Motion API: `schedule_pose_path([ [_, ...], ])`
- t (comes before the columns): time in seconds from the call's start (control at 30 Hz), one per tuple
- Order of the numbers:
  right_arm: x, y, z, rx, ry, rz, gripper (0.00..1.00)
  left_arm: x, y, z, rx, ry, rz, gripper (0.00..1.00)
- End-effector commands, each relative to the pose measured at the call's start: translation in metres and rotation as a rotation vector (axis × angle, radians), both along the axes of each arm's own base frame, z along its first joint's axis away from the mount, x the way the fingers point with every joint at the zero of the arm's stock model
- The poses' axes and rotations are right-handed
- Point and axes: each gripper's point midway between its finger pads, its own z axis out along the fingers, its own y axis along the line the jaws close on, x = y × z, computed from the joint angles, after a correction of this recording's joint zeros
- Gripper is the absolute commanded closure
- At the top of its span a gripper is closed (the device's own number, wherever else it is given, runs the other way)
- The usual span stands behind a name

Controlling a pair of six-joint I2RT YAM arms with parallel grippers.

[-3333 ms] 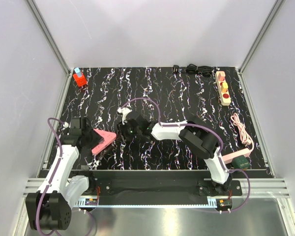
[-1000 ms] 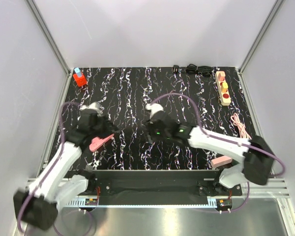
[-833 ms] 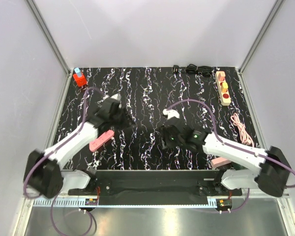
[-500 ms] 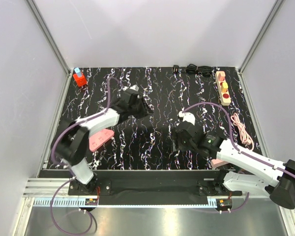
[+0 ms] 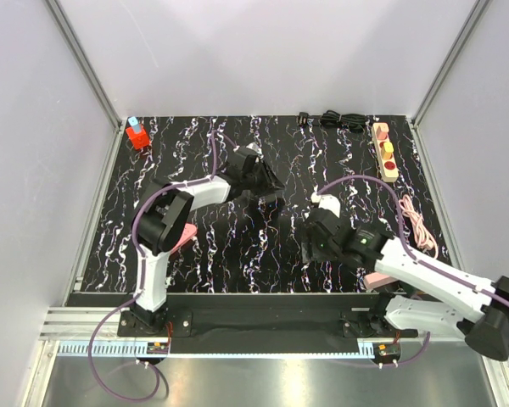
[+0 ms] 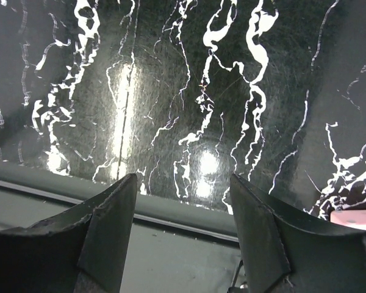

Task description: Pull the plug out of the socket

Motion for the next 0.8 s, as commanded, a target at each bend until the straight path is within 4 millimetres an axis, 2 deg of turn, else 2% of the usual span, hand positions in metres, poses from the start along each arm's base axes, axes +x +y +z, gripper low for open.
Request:
schedule_pose_path([
  [0.0,-0.002,-0.012,0.021,0.045,-0.041,-0.057,0.30,0.018,-0.015,0.031,-0.075,-0.080,-0.020,0.97],
  [0.07,-0.004,-0.014,0.028,0.075,-0.055,-0.070,0.30,0.022,-0.016,0.032,-0.061,-0.083,-0.024,0.95],
  [0.1,-0.005,-0.014,0.030,0.090,-0.055,-0.078,0.30,0.022,-0.016,0.022,-0.049,-0.063,-0.024,0.94],
  [0.13,-0.006,-0.015,0.033,0.104,-0.059,-0.078,0.30,0.023,-0.016,0.022,-0.053,-0.058,-0.026,0.93],
  [0.37,-0.009,-0.019,0.037,0.115,-0.061,-0.094,0.28,0.030,-0.006,-0.001,-0.034,-0.034,0.020,0.90],
  [0.47,-0.008,-0.021,0.038,0.106,-0.060,-0.106,0.28,0.030,-0.003,-0.002,-0.011,-0.039,0.016,0.85],
  [0.57,-0.011,-0.021,0.033,0.112,-0.045,-0.117,0.28,0.026,0.000,0.002,0.015,-0.051,0.002,0.57],
  [0.6,-0.011,-0.021,0.032,0.114,-0.042,-0.117,0.28,0.024,0.000,0.003,0.014,-0.059,-0.007,0.40],
  [0.73,-0.012,-0.022,0.028,0.109,-0.031,-0.126,0.28,0.011,0.009,0.012,0.040,-0.089,-0.038,0.22],
  [0.77,-0.012,-0.022,0.027,0.109,-0.032,-0.131,0.28,0.009,0.011,0.027,0.034,-0.113,-0.039,0.20],
])
